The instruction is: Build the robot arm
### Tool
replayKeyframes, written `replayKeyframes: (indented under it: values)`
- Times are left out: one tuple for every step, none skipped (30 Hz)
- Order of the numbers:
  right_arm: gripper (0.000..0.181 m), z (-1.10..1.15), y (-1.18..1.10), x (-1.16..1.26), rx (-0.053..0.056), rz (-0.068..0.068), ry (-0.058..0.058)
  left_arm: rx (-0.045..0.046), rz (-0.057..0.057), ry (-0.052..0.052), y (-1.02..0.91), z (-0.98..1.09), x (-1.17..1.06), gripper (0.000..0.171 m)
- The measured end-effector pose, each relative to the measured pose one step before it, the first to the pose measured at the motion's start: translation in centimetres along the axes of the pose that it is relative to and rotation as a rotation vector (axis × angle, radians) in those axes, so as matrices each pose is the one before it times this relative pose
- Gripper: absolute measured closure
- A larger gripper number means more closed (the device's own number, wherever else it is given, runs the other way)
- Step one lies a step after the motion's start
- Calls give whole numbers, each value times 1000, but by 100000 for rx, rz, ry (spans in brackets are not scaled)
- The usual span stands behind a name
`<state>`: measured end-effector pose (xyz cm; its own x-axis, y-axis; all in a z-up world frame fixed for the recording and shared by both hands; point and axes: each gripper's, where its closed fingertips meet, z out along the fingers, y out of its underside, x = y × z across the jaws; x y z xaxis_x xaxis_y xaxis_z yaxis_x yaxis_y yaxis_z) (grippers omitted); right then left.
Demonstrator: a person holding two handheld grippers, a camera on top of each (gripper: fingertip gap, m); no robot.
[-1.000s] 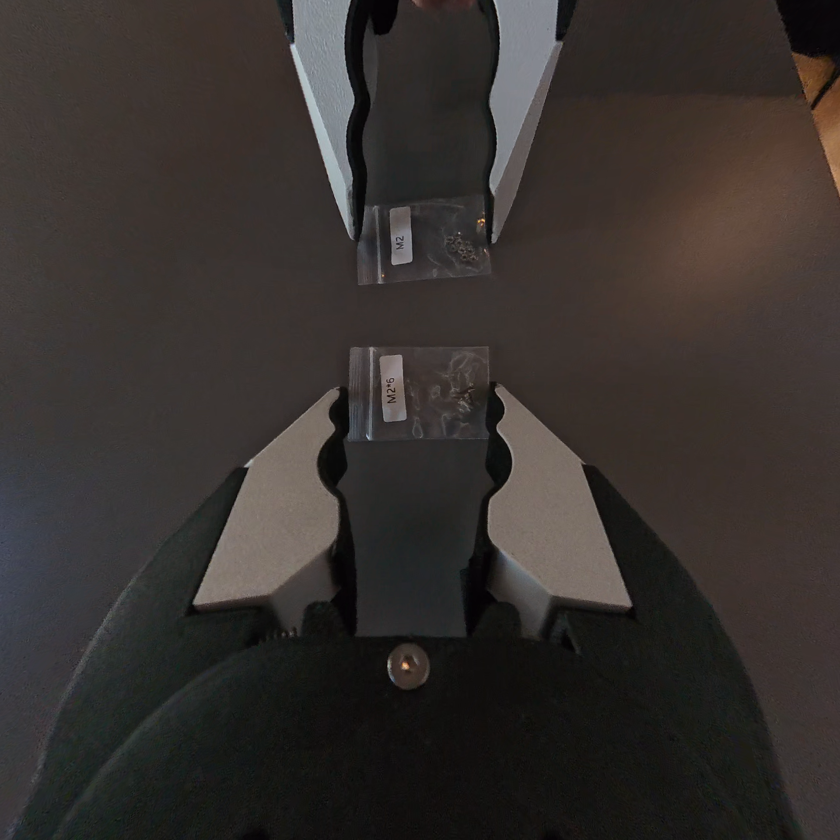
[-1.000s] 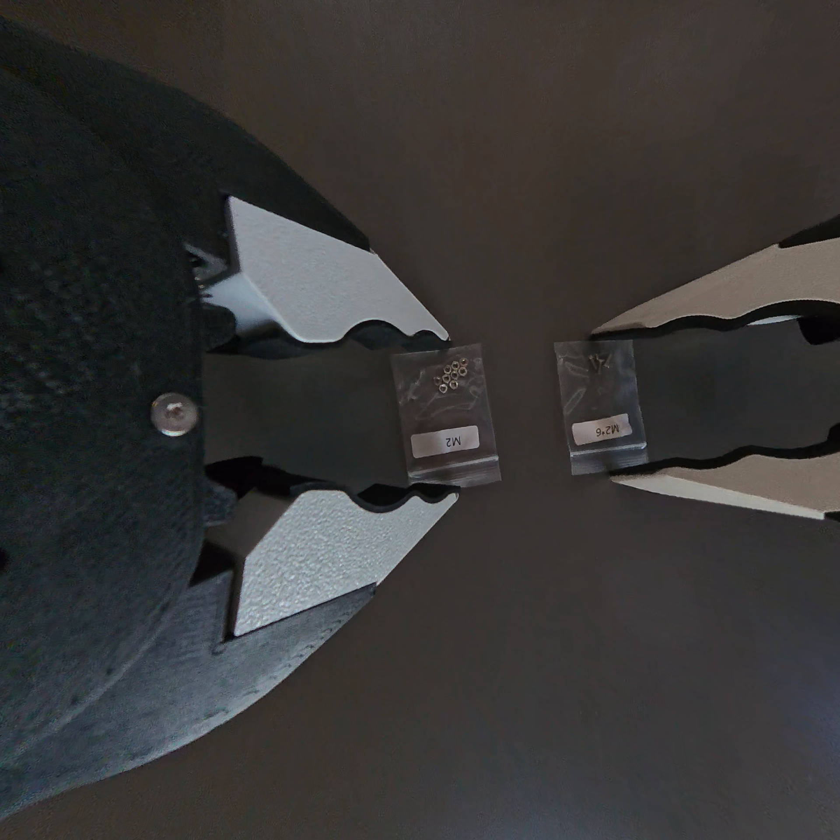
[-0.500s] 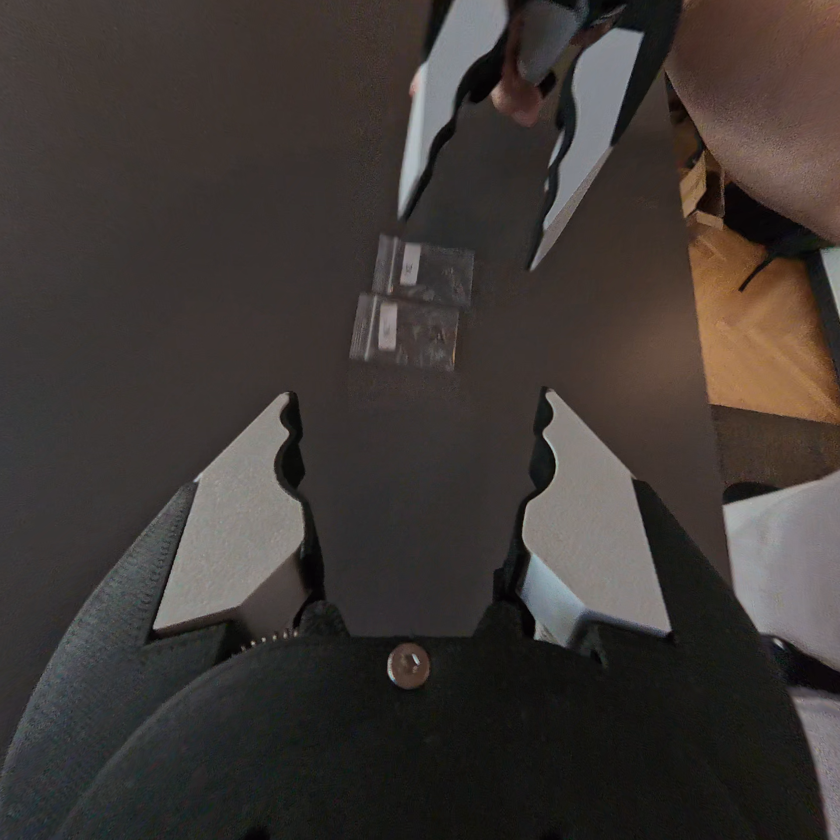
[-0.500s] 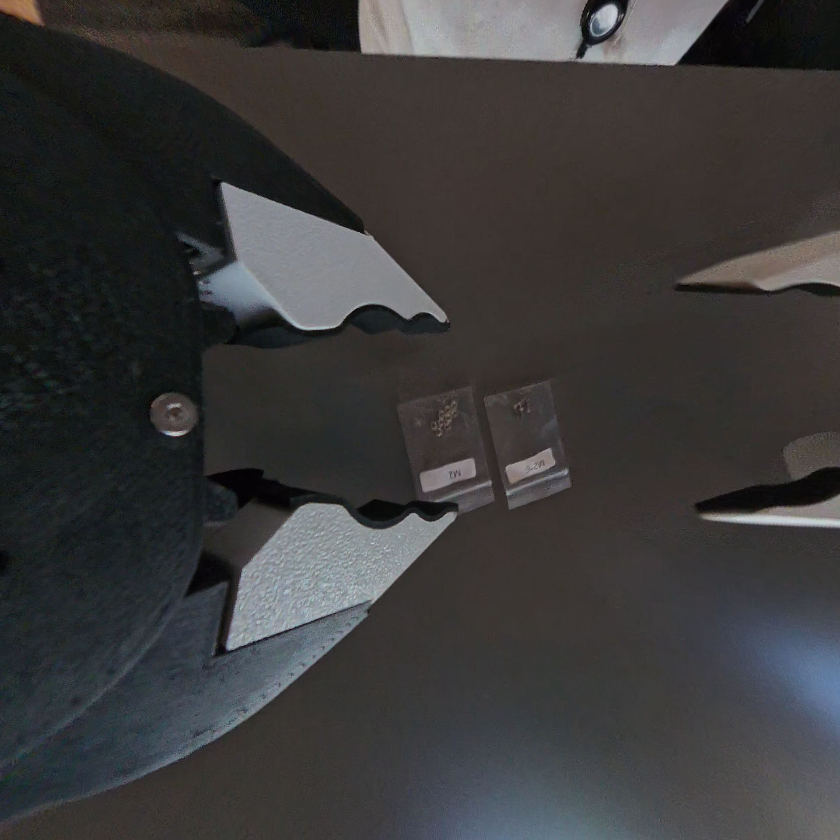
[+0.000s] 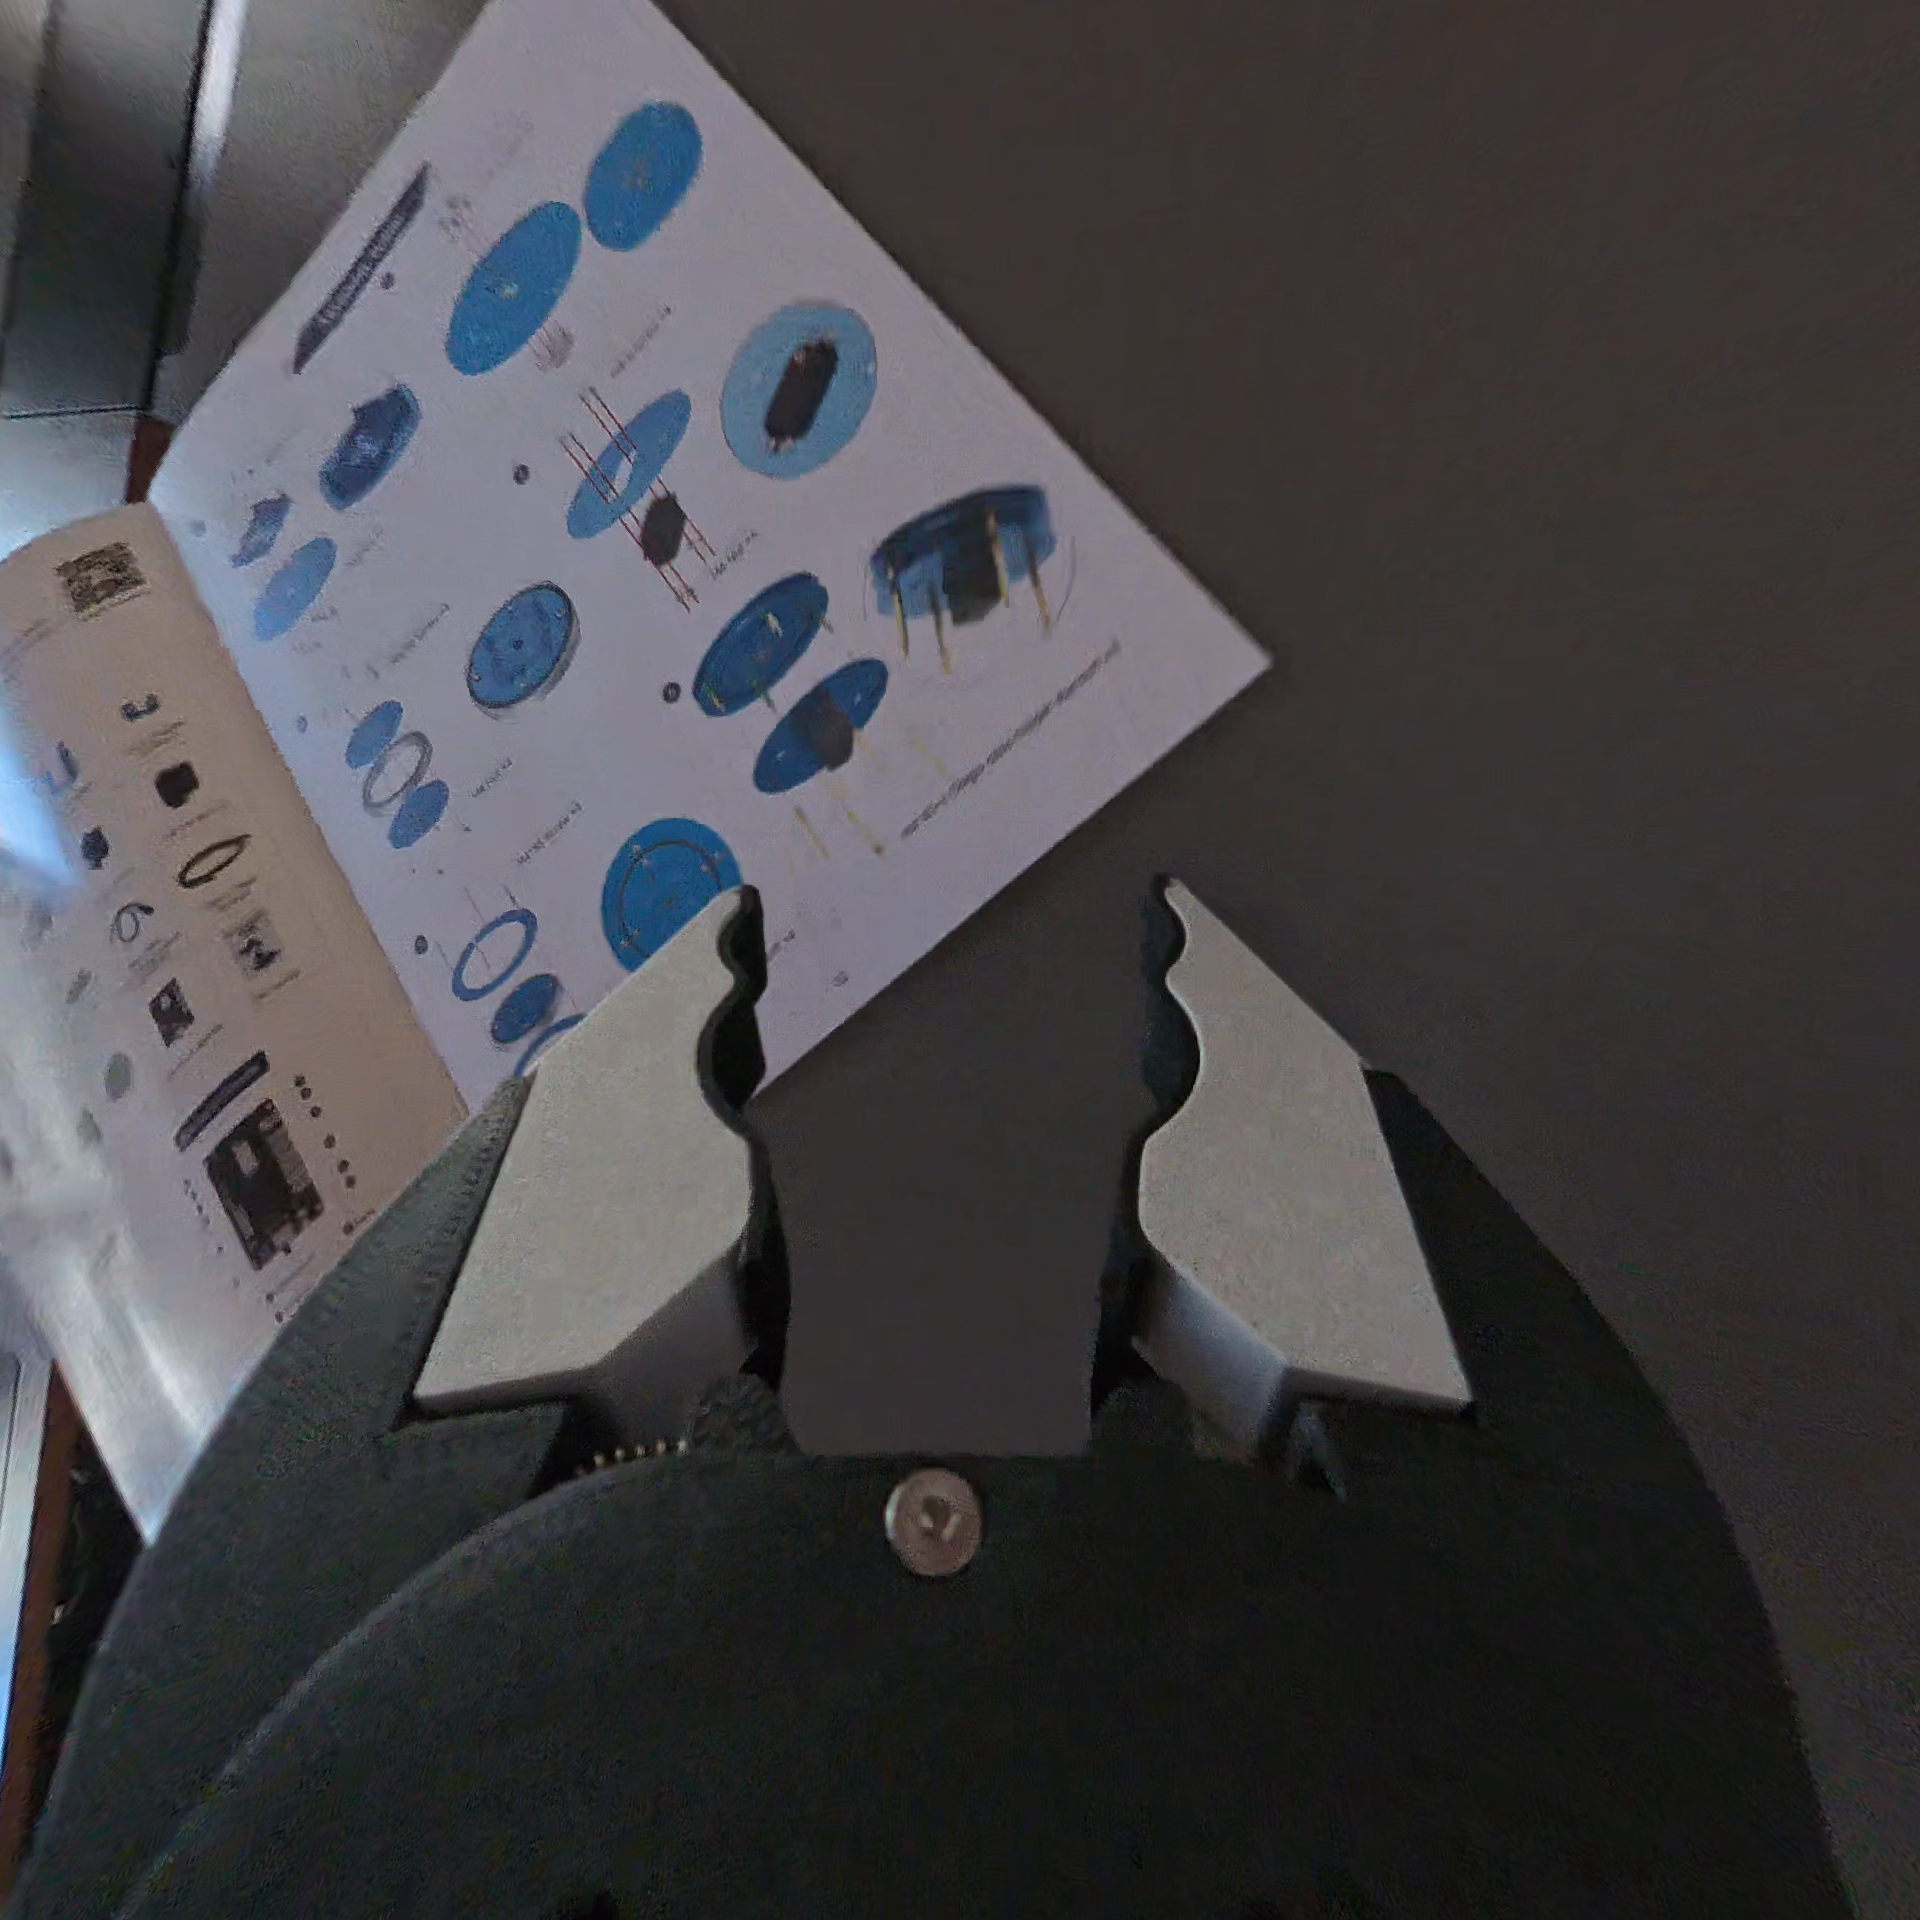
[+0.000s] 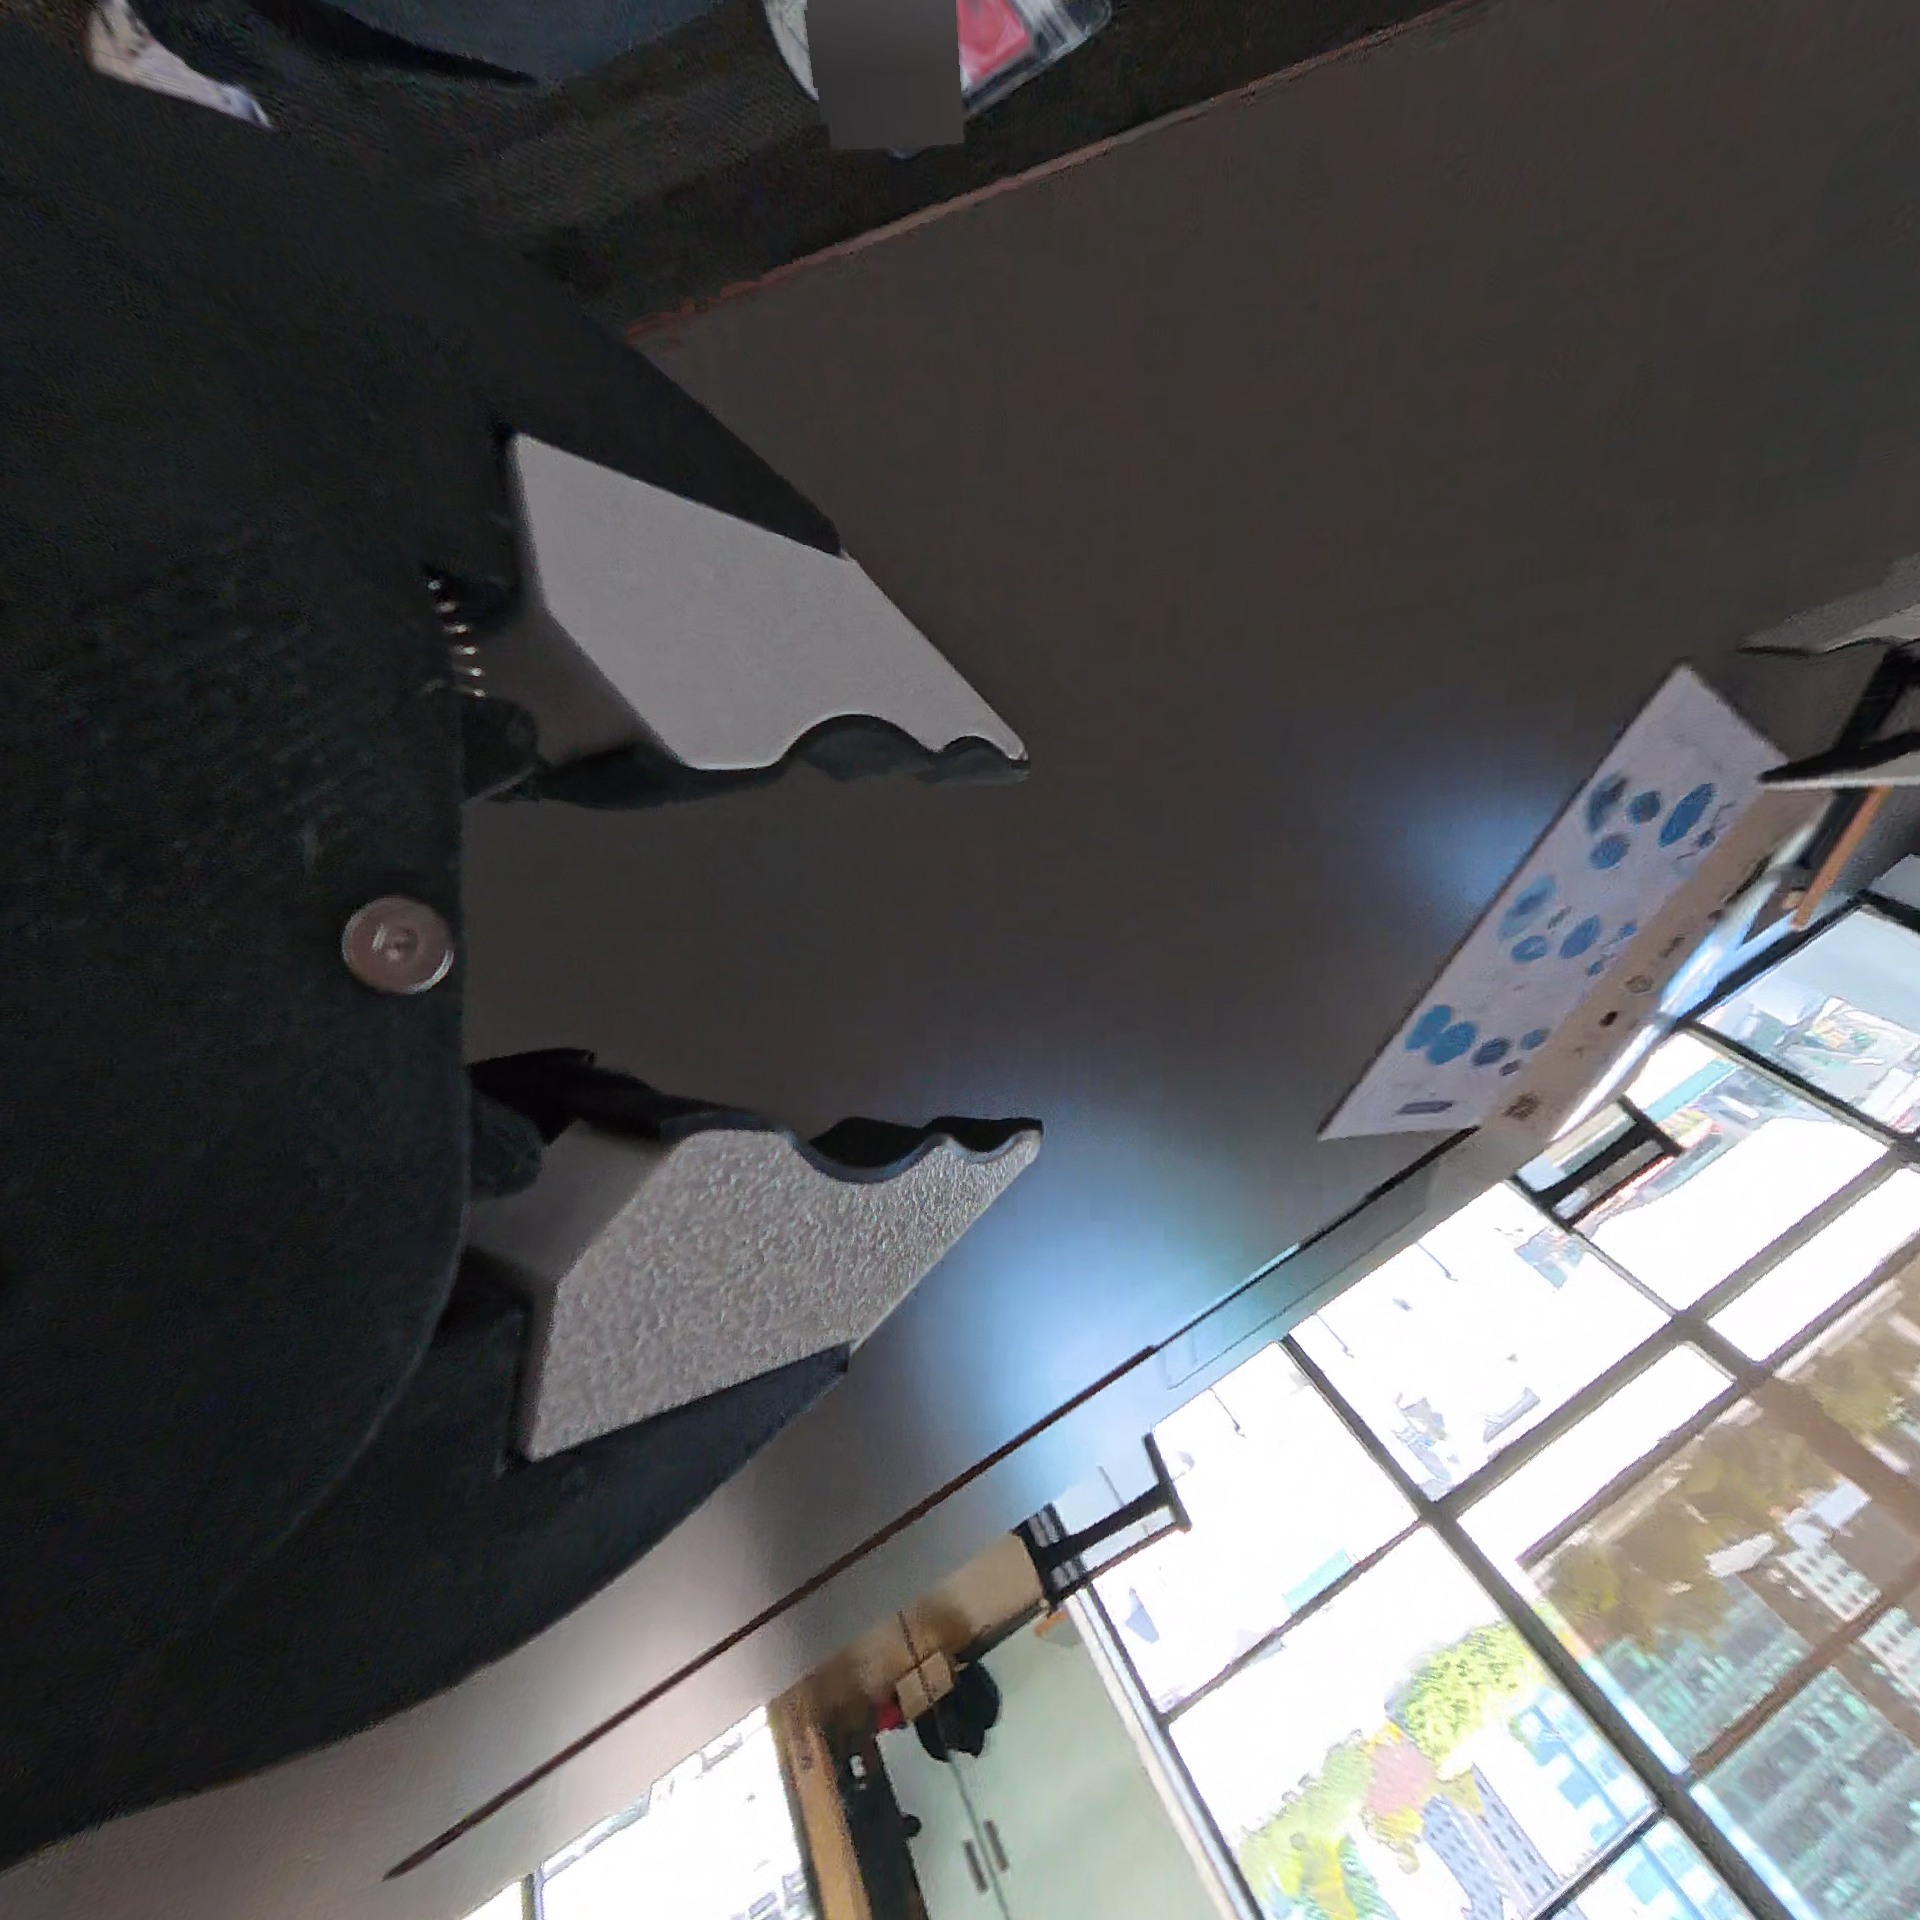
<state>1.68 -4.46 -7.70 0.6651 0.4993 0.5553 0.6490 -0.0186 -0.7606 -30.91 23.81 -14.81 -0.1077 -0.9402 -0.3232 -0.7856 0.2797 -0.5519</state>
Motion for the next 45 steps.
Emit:
replayKeyframes:
  values:
    - [117,2305,-2203,-1262,2744,-331,-1456,3881,2098,6568,329,62,-684,102]
    - [117,2271,-1965,-1227,2351,857,-2526,1877,1330,4990,376,65,-928,103]
    - [117,2120,-1680,-1018,1473,1642,-2462,271,677,6305,461,161,-583,105]
    - [117,1872,-1442,-763,908,2071,-1667,60,-843,8493,379,276,-66,109]
    - [117,1592,-1175,-647,548,2105,-1371,367,-2924,7082,167,255,-228,112]
    - [117,1333,-954,-616,393,2071,-1251,389,-3133,3598,-130,143,-627,121]
    - [117,1089,-781,-626,596,2009,-1376,463,-989,1803,-347,154,-463,125]
    - [117,922,-499,-533,-36,1632,-856,-34,974,-1295,-317,249,-544,137]
    - [117,768,-140,-361,-1379,755,-66,110,2725,-648,-462,376,-73,140]
    - [117,648,192,-309,-2785,-44,-257,950,1665,305,-706,496,300,142]
    - [117,529,285,-114,-3039,8,222,1883,-1071,141,-936,686,316,143]
    - [117,480,212,-31,-2112,298,99,2935,-1611,1647,-1144,833,600,139]
    - [117,436,159,-115,-1260,883,-1121,3456,-1976,1951,-1252,951,777,136]
    - [117,402,241,-13,-1305,1095,-1159,2406,-1840,465,-1194,1034,594,143]
    - [117,366,345,197,-1438,661,-390,1277,-1494,341,-1174,1116,639,149]
    - [117,302,402,312,-1439,240,-247,431,-1500,698,-1174,1161,839,149]
    - [117,246,422,400,-1198,299,-244,177,-450,-585,-1167,1193,712,148]
    - [118,215,369,495,-620,463,-308,455,596,-2543,-1137,1215,418,148]
    - [118,182,363,479,-270,719,-1118,246,928,-4054,-1001,1084,219,147]
    - [118,149,340,494,-224,937,-1488,-665,1547,-4274,-780,855,226,143]
    - [118,115,323,513,-173,626,-1649,-1509,2840,-3570,-524,433,259,145]
    - [118,96,280,474,-107,375,-1889,-2427,2289,-4136,-162,18,-23,142]
    - [118,84,203,500,199,257,-1653,-2149,412,-4844,169,-328,-311,131]
    - [118,98,117,456,695,256,-1596,-896,-1384,-217,425,-618,326,118]
    - [117,151,67,305,987,-34,-2263,1425,-3982,2343,453,-900,759,113]
    - [117,202,120,164,603,-773,-2790,3497,-5279,1079,499,-1122,597,109]
    - [117,238,264,260,-54,-1945,-2098,4081,-4784,-453,682,-1246,345,106]
    - [117,253,392,451,-807,-3047,-858,4207,-3369,-2914,810,-1287,-83,106]
    - [117,257,413,547,-517,-3206,-560,3429,-1711,-6154,961,-1232,-679,108]
    - [117,273,425,569,23,-2140,-840,1772,-677,-7500,1146,-1069,-928,109]
    - [117,290,511,600,-315,-56,-955,89,-922,-6542,1192,-805,-818,108]
    - [116,268,548,590,-577,1082,-739,-647,-1685,-4437,952,-624,-518,108]
    - [115,211,547,365,-748,747,-1594,-851,-1630,-3181,517,-584,-297,107]
    - [115,160,581,171,-1370,-8,-2088,-228,-1845,-2470,220,-563,-102,107]
    - [117,5,217,431,377,35,-18,-277,-2792,-2604,-72,-582,-92,109]
    - [119,-98,211,821,81,-468,2989,1253,-2301,-2347,-457,-576,7,110]
    - [117,-63,412,662,-1555,-1203,2461,2227,-1679,-1497,-641,-534,194,111]
    - [118,-77,108,373,-153,-197,877,1840,-1376,-1114,-571,-405,253,111]
    - [118,-42,175,403,-825,-716,1340,537,-1077,-1692,-317,-269,120,112]
    - [118,-3,134,408,-456,-1111,1711,-407,-788,-2080,-129,-163,-33,111]
    - [121,59,86,303,-244,-1119,1160,-378,-756,-1913,-67,-96,-89,110]
    - [122,129,20,150,233,-635,348,60,-499,-1463,-87,-25,-96,110]
    - [123,104,-78,16,799,-219,-403,342,-18,-1903,-93,52,-257,112]
    - [125,86,-54,-57,480,-173,-464,-148,620,-2443,19,167,-421,115]
    - [127,57,-34,-26,98,96,5,-1679,1539,-2447,253,300,-465,116]
